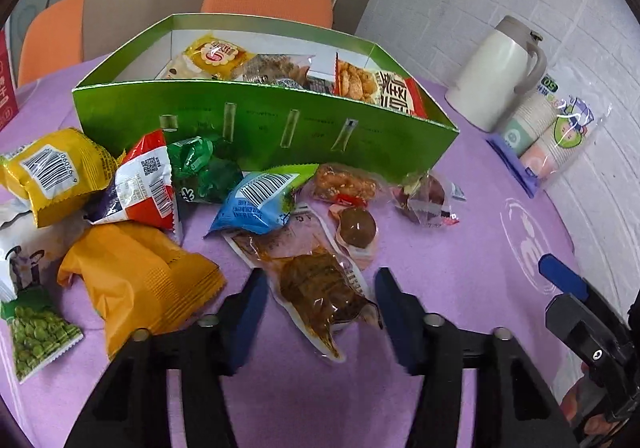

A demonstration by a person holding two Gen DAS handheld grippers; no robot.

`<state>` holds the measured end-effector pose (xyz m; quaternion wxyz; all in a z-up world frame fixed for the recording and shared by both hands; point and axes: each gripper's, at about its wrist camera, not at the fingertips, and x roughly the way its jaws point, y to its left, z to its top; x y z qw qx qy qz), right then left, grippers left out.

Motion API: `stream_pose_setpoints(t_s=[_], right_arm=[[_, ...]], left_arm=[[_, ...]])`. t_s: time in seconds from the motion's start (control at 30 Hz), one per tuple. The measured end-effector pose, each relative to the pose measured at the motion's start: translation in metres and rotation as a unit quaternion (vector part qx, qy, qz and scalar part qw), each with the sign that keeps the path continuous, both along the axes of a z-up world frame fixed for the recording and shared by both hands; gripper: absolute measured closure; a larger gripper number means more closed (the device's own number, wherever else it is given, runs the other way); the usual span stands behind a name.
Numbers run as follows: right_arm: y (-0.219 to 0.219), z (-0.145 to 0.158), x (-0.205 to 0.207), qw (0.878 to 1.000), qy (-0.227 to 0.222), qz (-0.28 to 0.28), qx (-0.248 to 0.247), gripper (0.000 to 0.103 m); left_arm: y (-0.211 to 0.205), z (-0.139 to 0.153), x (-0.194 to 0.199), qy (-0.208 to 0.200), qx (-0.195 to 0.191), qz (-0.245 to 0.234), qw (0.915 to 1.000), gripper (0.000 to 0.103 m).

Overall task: Organize snacks
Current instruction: 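Withdraw both grippers and move them to the braised snack pack and marinated egg, then grasp the brown braised snack pack with the left gripper while the right grasps the wrapped egg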

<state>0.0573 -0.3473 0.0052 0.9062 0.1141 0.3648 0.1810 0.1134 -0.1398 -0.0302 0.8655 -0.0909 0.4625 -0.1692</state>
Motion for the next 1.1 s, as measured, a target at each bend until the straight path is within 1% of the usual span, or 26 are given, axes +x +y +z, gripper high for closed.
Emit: stream_pose_setpoints(t_s=[0.03, 0.1, 0.13, 0.17, 0.2, 0.23, 0.33, 0.43, 0.47, 0.53, 0.6, 0.7, 0.73, 0.77, 0.87, 1.1], right_arm=[[0.004, 0.000, 0.002, 1.000, 0.002, 0.006, -0.001, 0.007], [0.012, -0.002, 0.008, 1.000, 0.008, 0.018, -0.003, 0.012], [0.017, -0.004, 0.012, 1.000, 0.014, 0.026, -0.005, 0.017], [0.024, -0.005, 0.016, 0.999, 0.019, 0.037, -0.007, 0.022], [0.030, -0.008, 0.021, 0.999, 0.025, 0.046, -0.011, 0.024], [0.037, -0.011, 0.027, 0.998, 0.034, 0.052, -0.019, 0.028], [0.060, -0.018, 0.041, 0.995, 0.048, 0.074, -0.041, 0.035], [0.076, -0.026, 0.057, 0.993, 0.063, 0.081, -0.062, 0.040], [0.078, -0.028, 0.062, 0.992, 0.066, 0.081, -0.066, 0.044], [0.080, -0.031, 0.070, 0.992, 0.070, 0.080, -0.073, 0.049], [0.081, -0.032, 0.078, 0.991, 0.074, 0.080, -0.076, 0.053], [0.084, -0.036, 0.088, 0.990, 0.077, 0.085, -0.083, 0.054], [0.085, -0.038, 0.091, 0.989, 0.080, 0.086, -0.088, 0.056], [0.085, -0.037, 0.090, 0.989, 0.073, 0.084, -0.099, 0.064], [0.085, -0.037, 0.085, 0.989, 0.075, 0.092, -0.091, 0.064], [0.072, -0.038, 0.073, 0.991, 0.073, 0.089, -0.069, 0.064]], left_arm=[[0.002, 0.000, -0.001, 0.002, -0.003, -0.003, 1.0000, 0.052], [0.006, 0.001, -0.005, 0.001, 0.000, -0.007, 1.0000, 0.056], [0.009, 0.003, -0.009, -0.002, 0.004, -0.009, 0.9999, 0.059], [0.013, 0.005, -0.014, -0.004, 0.006, -0.011, 0.9999, 0.068], [0.019, 0.007, -0.019, -0.006, 0.009, -0.010, 0.9999, 0.072], [0.024, 0.008, -0.023, -0.007, 0.011, -0.007, 0.9999, 0.072], [0.039, 0.009, -0.034, -0.007, 0.012, 0.006, 0.9999, 0.072], [0.047, 0.008, -0.036, -0.005, 0.007, 0.008, 0.9999, 0.072], [0.047, 0.009, -0.037, -0.006, 0.004, 0.003, 1.0000, 0.072], [0.046, 0.010, -0.037, -0.007, -0.004, -0.009, 0.9999, 0.067], [0.045, 0.010, -0.039, -0.008, -0.010, -0.017, 0.9998, 0.052], [0.042, 0.009, -0.038, -0.009, -0.009, -0.024, 0.9996, 0.052], [0.042, 0.008, -0.037, -0.008, -0.008, -0.024, 0.9996, 0.052], [0.041, 0.008, -0.037, -0.007, -0.007, -0.026, 0.9996, 0.051], [0.037, 0.008, -0.034, -0.007, -0.004, -0.032, 0.9995, 0.051], [0.027, 0.006, -0.021, -0.003, 0.019, -0.043, 0.9989, 0.051]])
